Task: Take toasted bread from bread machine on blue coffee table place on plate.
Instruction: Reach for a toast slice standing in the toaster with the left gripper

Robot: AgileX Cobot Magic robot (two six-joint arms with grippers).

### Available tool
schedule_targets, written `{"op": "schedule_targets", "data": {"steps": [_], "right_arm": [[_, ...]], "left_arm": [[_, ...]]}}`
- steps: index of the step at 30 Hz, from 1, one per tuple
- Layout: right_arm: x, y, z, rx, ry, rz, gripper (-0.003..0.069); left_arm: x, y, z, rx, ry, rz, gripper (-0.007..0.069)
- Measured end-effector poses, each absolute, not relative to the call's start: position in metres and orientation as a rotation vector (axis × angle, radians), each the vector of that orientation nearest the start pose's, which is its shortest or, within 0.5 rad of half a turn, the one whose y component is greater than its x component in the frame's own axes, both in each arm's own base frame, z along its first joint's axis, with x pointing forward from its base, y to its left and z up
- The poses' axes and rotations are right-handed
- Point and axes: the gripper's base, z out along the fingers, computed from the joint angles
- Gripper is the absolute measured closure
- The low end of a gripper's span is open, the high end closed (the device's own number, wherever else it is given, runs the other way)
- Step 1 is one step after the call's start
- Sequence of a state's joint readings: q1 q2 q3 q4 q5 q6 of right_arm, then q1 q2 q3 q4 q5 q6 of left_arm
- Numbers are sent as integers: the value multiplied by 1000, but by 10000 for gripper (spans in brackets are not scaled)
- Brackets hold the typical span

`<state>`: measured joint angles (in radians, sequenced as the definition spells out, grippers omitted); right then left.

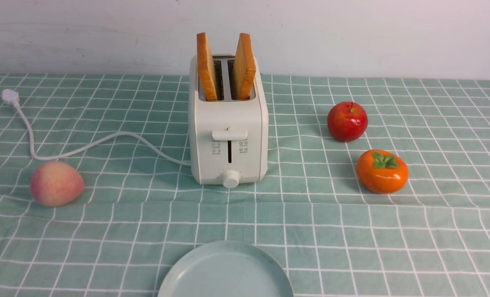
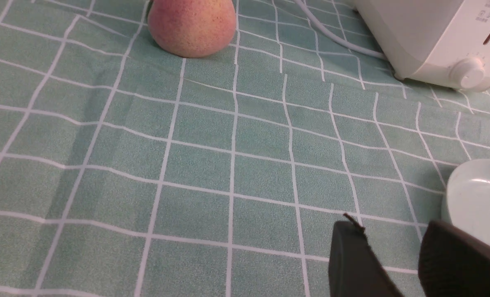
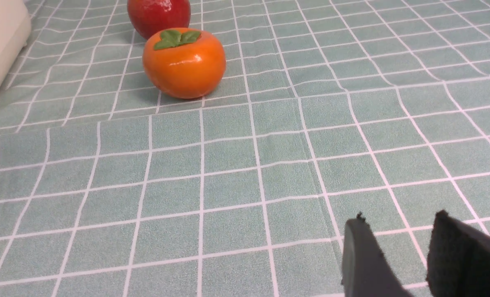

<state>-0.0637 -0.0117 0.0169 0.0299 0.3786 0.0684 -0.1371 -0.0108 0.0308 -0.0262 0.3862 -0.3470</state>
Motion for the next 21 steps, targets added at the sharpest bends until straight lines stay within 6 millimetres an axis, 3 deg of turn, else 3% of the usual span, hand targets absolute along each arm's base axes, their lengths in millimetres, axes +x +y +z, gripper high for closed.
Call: {"op": "schedule_targets", "data": {"steps": [21], "right_arm": [[52, -2, 174, 142, 1862, 33, 419]], "left_arm": [[52, -6, 169, -178, 1892, -297, 386]]}}
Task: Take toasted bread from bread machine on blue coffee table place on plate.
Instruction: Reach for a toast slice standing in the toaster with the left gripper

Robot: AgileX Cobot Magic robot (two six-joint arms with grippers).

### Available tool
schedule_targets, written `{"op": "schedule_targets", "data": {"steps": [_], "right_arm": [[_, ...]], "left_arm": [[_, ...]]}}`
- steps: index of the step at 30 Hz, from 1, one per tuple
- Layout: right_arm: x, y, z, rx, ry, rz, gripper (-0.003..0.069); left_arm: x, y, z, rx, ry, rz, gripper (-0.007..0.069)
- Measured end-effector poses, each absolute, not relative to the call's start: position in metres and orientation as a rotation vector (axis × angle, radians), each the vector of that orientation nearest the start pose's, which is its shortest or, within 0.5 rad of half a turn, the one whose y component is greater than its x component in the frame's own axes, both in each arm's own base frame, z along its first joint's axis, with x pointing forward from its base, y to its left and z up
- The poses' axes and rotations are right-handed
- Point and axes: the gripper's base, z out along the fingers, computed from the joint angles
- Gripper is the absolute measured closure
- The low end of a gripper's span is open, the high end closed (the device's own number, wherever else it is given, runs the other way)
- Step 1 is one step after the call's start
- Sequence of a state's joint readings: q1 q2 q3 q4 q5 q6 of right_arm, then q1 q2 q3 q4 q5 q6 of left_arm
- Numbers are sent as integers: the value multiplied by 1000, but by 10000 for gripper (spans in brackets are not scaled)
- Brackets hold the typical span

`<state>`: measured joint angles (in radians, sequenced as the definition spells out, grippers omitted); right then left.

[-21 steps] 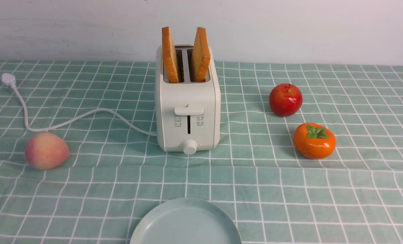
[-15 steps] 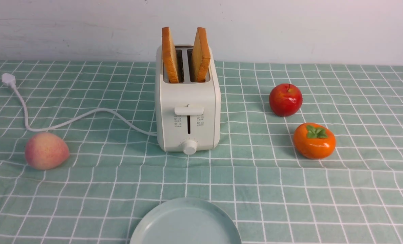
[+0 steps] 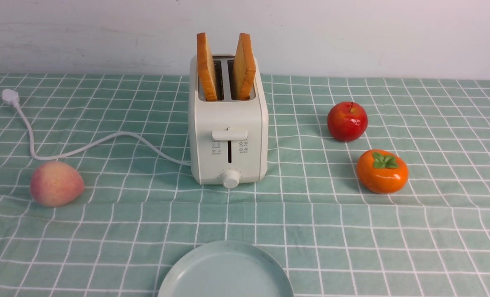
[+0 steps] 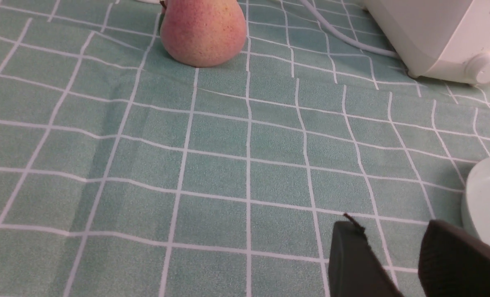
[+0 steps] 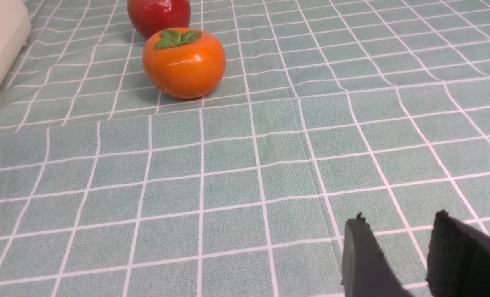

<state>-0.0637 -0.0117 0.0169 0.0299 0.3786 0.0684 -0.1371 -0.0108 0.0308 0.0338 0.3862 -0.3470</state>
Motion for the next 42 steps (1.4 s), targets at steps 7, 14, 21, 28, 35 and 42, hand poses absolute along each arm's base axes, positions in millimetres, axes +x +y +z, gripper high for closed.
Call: {"op": "schedule_targets", "data": {"steps": [7, 14, 21, 28, 35, 42], "right_arm": [[52, -2, 174, 142, 1862, 33, 419], [55, 4, 180, 395, 1745, 345, 419], [57, 1, 200, 775, 1417, 765, 419], [56, -1, 205, 817, 1350, 810, 426], [23, 17, 315, 382, 1397, 762, 611], [51, 25, 382, 175, 1876, 539, 666]], "left_arm": [[54, -4, 175, -138, 1818, -247, 386], [56, -7, 207, -555, 1413, -817, 386], [53, -1, 224, -708, 1144, -1058, 390], [50, 3, 235, -685, 1018, -1069, 542], [52, -7, 299, -534, 1284, -895, 638], [109, -13, 347, -510, 1903, -499, 638]]}}
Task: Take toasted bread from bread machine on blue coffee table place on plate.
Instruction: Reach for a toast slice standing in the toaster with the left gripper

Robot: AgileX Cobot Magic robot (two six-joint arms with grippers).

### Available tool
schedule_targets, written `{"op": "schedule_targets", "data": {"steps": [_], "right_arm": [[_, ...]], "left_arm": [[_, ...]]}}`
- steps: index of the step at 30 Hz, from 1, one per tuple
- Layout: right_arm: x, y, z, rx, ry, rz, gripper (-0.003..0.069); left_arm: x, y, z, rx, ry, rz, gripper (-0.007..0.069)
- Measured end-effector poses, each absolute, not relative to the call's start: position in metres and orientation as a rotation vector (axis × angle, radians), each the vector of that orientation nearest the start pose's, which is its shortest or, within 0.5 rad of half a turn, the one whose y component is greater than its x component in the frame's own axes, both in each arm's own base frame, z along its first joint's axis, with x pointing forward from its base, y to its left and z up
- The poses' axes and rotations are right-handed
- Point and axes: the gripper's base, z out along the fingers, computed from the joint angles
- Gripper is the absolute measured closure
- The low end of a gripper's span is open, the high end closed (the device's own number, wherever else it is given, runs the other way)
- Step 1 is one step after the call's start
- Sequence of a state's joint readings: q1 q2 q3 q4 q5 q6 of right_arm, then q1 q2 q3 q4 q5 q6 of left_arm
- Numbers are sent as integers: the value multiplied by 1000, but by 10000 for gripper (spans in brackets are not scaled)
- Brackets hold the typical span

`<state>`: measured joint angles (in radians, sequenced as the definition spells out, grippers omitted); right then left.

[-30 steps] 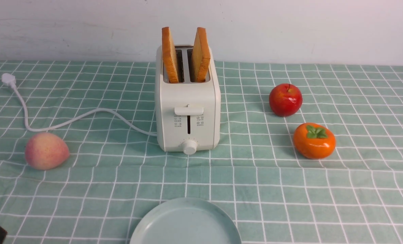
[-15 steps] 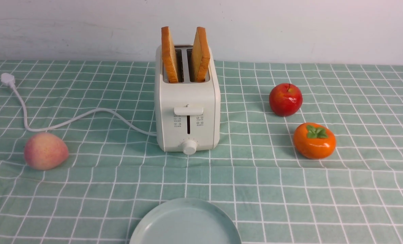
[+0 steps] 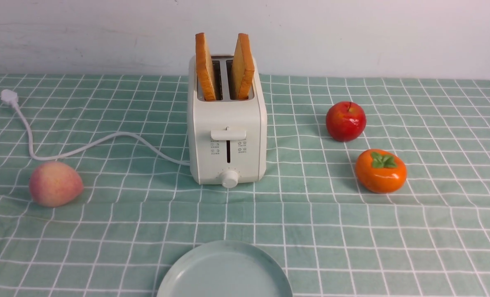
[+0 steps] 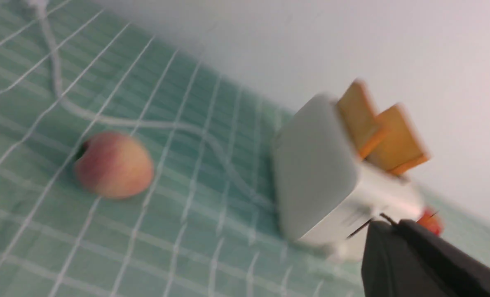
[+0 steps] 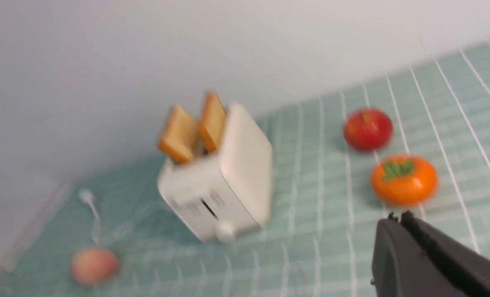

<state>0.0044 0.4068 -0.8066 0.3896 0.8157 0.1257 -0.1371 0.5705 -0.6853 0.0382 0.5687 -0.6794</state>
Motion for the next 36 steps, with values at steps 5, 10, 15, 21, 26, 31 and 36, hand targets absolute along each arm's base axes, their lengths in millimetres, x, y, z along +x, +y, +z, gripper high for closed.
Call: {"op": "schedule_targets", "data": {"steps": [5, 10, 15, 21, 26, 31, 36], "right_arm": [[97, 24, 367, 100, 2261, 414, 659], [109, 25, 360, 18, 2285, 386, 659], [112, 28, 353, 35, 2275, 437, 657], [115, 33, 332, 73, 2303, 541, 655], [115, 33, 325, 80, 2319, 542, 650], [116, 33, 325, 84, 2310, 539, 648], [116, 33, 325, 85, 2306, 542, 647]], "left_arm": [[181, -28, 362, -377, 2253, -370, 638], [260, -53, 374, -199, 2368, -472, 638], [321, -83, 370, -28, 2448, -512, 638], [377, -122, 379, 99, 2423, -462, 638], [415, -134, 372, 110, 2382, -446, 637], [438, -139, 355, 90, 2334, -450, 522], [454, -144, 347, 63, 2235, -479, 260]]}}
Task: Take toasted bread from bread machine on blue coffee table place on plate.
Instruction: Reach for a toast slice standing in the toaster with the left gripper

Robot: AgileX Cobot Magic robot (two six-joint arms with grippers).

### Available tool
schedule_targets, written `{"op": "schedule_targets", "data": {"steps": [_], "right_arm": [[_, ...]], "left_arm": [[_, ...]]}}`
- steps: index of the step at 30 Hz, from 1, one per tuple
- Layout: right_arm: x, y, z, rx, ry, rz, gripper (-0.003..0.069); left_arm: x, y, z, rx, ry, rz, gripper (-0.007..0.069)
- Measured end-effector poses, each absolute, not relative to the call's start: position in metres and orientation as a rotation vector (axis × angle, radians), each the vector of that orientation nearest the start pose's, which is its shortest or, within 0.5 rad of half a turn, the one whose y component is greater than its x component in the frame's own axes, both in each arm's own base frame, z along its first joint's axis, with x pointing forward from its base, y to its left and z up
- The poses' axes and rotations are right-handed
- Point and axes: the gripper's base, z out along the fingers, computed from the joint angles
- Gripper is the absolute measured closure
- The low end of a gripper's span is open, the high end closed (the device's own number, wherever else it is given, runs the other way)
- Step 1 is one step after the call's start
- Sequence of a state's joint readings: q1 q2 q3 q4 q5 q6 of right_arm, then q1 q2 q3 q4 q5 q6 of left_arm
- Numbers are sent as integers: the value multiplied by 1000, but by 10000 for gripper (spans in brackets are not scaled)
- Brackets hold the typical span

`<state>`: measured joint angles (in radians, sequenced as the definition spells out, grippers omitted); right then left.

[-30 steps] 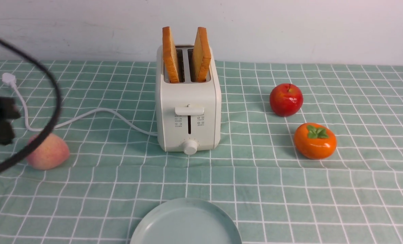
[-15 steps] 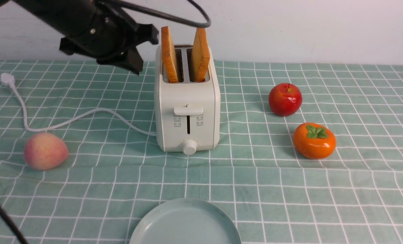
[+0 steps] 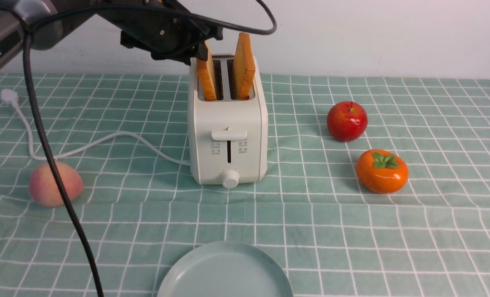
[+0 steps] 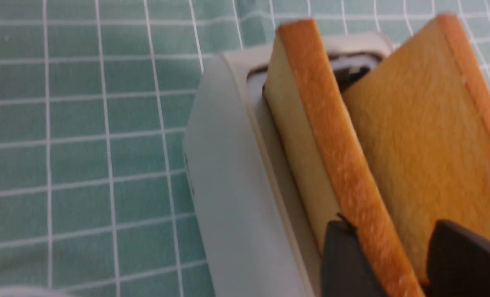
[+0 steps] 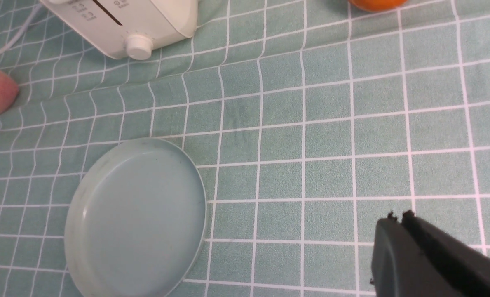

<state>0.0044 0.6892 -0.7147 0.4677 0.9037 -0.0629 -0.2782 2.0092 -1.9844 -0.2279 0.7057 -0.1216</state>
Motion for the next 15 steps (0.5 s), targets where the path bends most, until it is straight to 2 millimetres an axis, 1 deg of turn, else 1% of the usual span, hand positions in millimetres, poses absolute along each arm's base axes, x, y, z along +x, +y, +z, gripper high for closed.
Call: {"op": "schedule_targets", "data": {"steps": [2, 4, 5, 6, 7, 8, 10, 11, 12, 13, 14, 15], "right_arm": [[116, 33, 325, 85, 2306, 545, 647], [116, 33, 325, 87, 2305, 549, 644], [116, 34, 326, 89, 2303, 556, 644], [116, 34, 326, 90, 2302, 562, 644], [116, 34, 326, 91, 2303, 565, 644], [116, 34, 326, 90, 2305, 566, 644], [116, 34, 326, 90, 2307, 566, 642], [116, 34, 325, 88, 2311, 567, 641], [115, 34, 325, 87, 2315, 568, 639], [115, 34, 325, 87, 2316, 569, 638], [115, 34, 325, 87, 2316, 569, 637], [115, 34, 325, 86, 2319, 569, 636]], "left_arm": [[460, -146, 339, 46, 2233, -506, 173], [465, -148, 326, 38, 2258, -514, 116], [468, -149, 319, 37, 2276, -511, 102], [470, -150, 312, 34, 2294, -510, 106], [471, -150, 310, 31, 2299, -504, 130], [471, -149, 309, 18, 2303, -508, 177], [471, -148, 310, -11, 2316, -516, 324], [469, -147, 313, -18, 2323, -518, 431], [467, -147, 316, -24, 2333, -528, 522], [462, -147, 323, -14, 2345, -524, 558], [461, -147, 325, -15, 2341, -525, 558], [453, -146, 336, -4, 2350, -525, 547]]}}
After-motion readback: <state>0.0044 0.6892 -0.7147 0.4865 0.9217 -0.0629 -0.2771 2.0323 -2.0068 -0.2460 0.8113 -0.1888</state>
